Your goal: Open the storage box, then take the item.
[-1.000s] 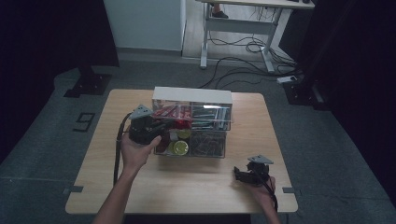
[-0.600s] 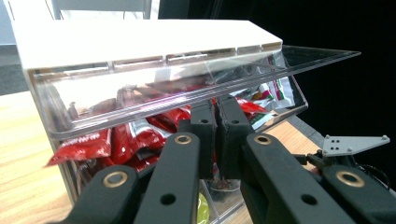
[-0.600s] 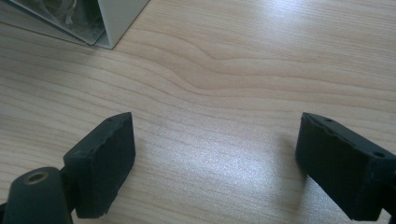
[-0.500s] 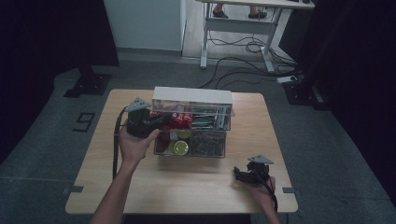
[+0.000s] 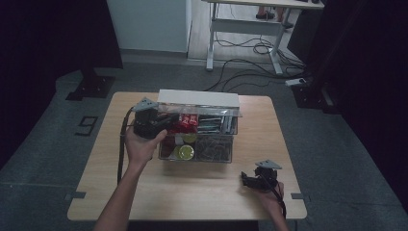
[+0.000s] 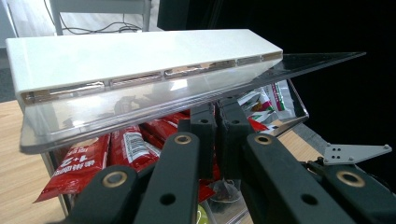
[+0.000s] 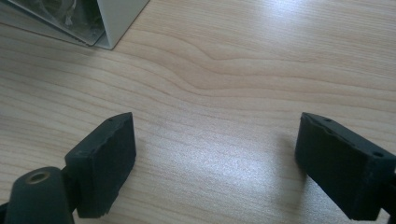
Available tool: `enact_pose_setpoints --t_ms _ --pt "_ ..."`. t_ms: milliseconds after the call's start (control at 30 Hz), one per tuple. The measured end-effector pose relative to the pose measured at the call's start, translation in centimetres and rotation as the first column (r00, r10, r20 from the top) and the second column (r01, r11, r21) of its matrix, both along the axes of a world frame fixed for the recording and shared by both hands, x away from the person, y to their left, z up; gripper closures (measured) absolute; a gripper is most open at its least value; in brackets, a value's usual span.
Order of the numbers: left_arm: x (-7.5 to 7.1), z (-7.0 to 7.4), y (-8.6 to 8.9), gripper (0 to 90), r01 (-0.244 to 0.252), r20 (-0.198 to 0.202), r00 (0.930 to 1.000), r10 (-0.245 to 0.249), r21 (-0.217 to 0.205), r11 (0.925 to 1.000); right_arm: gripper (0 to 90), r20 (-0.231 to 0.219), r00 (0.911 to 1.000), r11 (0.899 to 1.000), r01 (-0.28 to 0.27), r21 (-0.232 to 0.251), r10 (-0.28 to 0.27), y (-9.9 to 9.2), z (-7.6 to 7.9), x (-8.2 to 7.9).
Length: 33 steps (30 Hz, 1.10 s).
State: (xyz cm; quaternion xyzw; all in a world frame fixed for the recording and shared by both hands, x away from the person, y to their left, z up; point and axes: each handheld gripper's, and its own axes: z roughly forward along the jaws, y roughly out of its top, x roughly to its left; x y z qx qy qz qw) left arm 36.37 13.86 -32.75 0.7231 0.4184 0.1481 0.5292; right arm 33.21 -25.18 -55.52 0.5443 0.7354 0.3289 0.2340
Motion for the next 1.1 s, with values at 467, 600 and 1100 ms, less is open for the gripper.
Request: enact_pose_setpoints --t_ms 467,600,1100 --pt "0.2 -0.3 -0.2 86.1 0.008 0.005 1.0000 -0.008 0.005 1.0000 22.1 0.015 0.9998 1.000 -0.017 0.020 0.016 0.5 0.9 -0.3" --pt "0.4 -0.4 -0.2 86.0 0.015 0.003 0.9999 -0.015 0.010 0.9998 28.9 0.043 0.9983 0.997 -0.043 0.071 0.040 0.6 2.1 -0.5" --pt "0.7 -0.7 -0.4 85.8 0.018 0.000 0.9998 -0.018 0.011 0.9998 41.7 0.242 0.9654 0.976 -0.139 0.170 0.096 1.3 9.1 -1.8"
